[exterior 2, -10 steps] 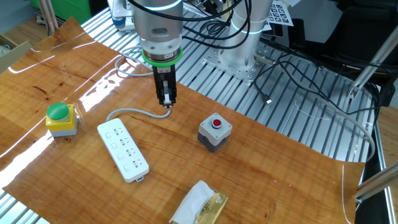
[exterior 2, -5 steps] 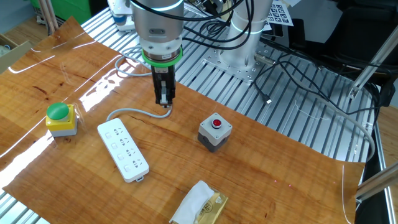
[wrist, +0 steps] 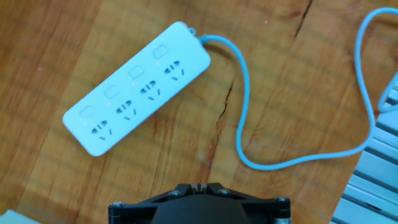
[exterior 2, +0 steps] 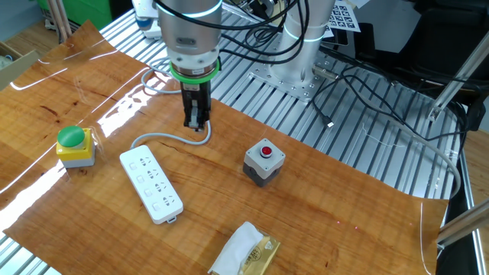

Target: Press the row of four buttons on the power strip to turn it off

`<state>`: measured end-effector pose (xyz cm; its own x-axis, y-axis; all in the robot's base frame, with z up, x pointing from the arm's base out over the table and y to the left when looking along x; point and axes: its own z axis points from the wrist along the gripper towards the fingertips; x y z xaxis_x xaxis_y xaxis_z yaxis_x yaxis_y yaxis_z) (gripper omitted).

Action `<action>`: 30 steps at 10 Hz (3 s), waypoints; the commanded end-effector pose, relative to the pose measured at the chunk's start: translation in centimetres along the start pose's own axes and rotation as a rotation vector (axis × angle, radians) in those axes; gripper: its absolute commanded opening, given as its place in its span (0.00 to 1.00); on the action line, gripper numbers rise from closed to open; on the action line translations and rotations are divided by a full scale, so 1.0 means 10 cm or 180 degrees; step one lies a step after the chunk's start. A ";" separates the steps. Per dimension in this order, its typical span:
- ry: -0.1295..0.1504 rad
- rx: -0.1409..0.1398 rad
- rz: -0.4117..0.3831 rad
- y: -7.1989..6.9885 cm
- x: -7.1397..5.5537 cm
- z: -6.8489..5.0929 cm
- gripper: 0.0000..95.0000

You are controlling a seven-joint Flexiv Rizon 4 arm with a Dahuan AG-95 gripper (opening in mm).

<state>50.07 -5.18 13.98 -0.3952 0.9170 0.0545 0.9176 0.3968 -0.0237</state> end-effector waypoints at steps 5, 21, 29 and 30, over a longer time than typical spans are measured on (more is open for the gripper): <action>-0.0018 0.0004 0.0610 -0.06 -0.15 0.08 0.00; 0.0018 -0.0031 0.0946 0.10 -0.62 0.12 0.20; 0.0003 -0.0197 0.1186 0.13 -0.96 0.22 0.20; 0.0006 -0.0209 0.1205 0.14 -1.01 0.20 0.20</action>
<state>55.13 -13.88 11.54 -0.0264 0.9983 0.0518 0.9994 0.0252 0.0241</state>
